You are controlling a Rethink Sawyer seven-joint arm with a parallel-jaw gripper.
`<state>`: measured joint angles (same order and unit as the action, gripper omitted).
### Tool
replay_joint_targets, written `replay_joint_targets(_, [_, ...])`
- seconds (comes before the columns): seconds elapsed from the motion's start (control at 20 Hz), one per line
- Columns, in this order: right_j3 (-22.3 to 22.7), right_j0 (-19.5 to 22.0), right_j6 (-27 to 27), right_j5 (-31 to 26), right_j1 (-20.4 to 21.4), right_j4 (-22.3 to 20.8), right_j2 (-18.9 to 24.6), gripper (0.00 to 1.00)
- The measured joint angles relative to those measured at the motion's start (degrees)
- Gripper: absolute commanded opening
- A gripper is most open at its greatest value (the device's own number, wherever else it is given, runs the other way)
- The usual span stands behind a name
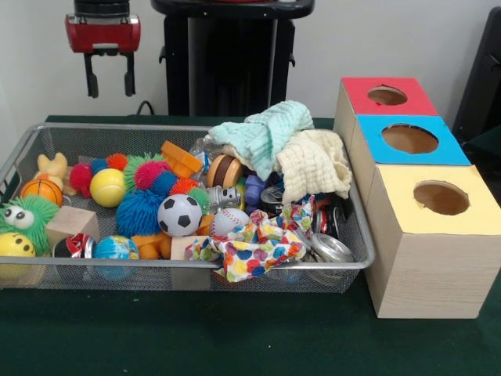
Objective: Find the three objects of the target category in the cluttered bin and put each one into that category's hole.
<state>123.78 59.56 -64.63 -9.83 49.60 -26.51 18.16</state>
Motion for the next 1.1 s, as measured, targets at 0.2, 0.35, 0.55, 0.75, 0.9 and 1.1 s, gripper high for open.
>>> replay_joint_targets(0.2, [-1.1, 0.6, 0.0, 0.0, -0.6, 0.0, 0.0, 1.0])
replay_joint_targets(0.35, [-2.2, 0.7, 0.0, 0.0, -1.6, 0.0, 0.0, 1.0])
replay_joint_targets(0.55, [-3.9, 1.1, 0.0, 0.0, -3.4, 0.0, 0.0, 1.0])
replay_joint_targets(0.75, [-6.5, 2.1, 0.0, -0.3, -6.0, -0.7, 0.0, 1.0])
replay_joint_targets(0.9, [-8.1, 2.4, 0.0, -0.3, -7.4, -1.8, 0.0, 1.0])
replay_joint_targets(1.1, [-10.8, 2.6, 0.0, -0.3, -10.1, -3.5, 0.1, 1.0])
